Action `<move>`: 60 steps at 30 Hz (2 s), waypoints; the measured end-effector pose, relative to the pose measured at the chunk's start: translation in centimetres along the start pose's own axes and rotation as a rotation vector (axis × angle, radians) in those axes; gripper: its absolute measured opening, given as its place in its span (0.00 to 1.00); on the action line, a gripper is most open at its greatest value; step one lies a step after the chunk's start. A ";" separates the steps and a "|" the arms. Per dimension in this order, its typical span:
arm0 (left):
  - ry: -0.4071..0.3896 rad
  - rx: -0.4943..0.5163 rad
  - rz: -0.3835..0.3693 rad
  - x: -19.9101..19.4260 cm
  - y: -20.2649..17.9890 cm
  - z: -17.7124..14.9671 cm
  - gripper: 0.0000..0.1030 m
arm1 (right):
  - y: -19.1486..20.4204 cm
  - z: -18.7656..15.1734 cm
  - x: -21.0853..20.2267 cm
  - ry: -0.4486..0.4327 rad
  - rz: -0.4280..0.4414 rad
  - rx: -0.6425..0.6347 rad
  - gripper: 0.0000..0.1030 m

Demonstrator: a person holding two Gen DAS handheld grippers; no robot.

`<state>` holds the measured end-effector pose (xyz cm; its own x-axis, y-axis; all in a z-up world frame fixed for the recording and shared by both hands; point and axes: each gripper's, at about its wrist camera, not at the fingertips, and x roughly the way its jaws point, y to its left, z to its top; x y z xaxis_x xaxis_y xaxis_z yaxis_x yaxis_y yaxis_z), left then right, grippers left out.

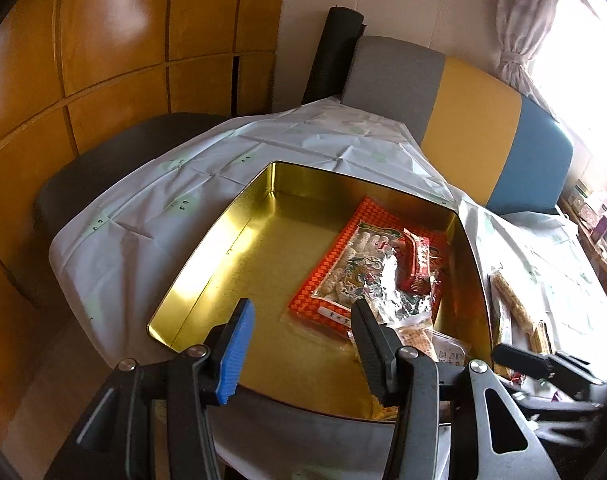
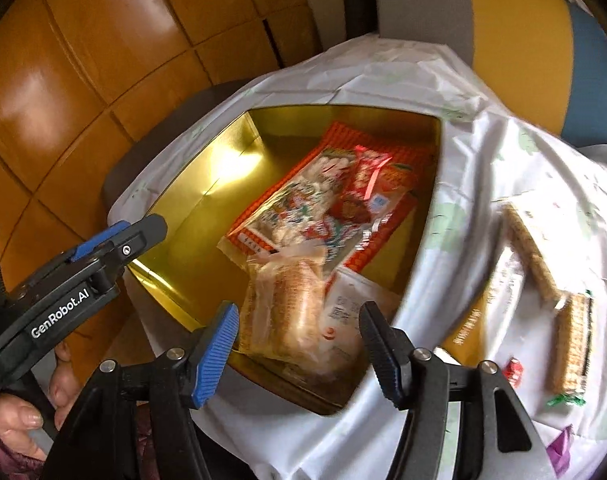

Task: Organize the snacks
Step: 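Lower the clear bread bag into the gold tray and open the right tool, then grasp the yellow puffed-rice bag on the table with the left tool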

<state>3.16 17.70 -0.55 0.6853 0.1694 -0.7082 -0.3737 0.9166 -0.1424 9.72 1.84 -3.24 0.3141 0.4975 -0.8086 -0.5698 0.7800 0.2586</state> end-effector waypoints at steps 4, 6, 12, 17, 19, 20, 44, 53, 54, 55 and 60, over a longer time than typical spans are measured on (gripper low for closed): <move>0.005 0.019 -0.008 0.1 -0.5 -0.2 0.50 | -1.8 -0.6 -2.1 -0.042 -0.035 0.040 0.62; 0.007 0.028 -0.013 0.1 -0.8 -0.3 0.51 | -3.1 -1.0 -3.1 -0.059 -0.057 0.062 0.62; 0.022 0.060 -0.025 0.2 -1.9 -0.8 0.52 | -7.0 -2.3 -5.3 -0.080 -0.126 0.127 0.62; 0.027 0.091 -0.042 0.1 -2.9 -1.1 0.52 | -11.2 -3.6 -6.8 -0.079 -0.199 0.209 0.62; 0.032 0.107 -0.055 -0.1 -3.4 -1.2 0.52 | -12.9 -4.0 -7.5 -0.073 -0.233 0.242 0.62; 0.035 0.113 -0.060 -0.1 -3.6 -1.2 0.52 | -13.6 -4.1 -7.7 -0.070 -0.250 0.250 0.62; 0.284 0.333 -0.379 3.0 -20.9 -0.8 0.52 | -28.3 -6.5 -12.9 -0.085 -0.396 0.490 0.62; 0.454 0.239 -0.348 9.8 -26.7 0.6 0.56 | -28.5 -6.1 -13.4 -0.106 -0.353 0.524 0.62; 0.467 0.226 -0.343 10.7 -27.3 0.6 0.56 | -28.7 -6.1 -13.5 -0.111 -0.350 0.528 0.62; 0.474 0.220 -0.340 11.1 -27.5 0.6 0.56 | -28.8 -6.2 -13.7 -0.117 -0.346 0.535 0.62; 0.485 0.187 -0.301 13.2 -29.2 0.8 0.64 | -29.3 -6.3 -14.4 -0.145 -0.336 0.568 0.62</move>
<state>23.68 -6.51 -5.19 0.3645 -0.2521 -0.8964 -0.0604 0.9542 -0.2929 17.13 -30.62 -2.46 0.5257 0.2075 -0.8250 0.0525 0.9600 0.2749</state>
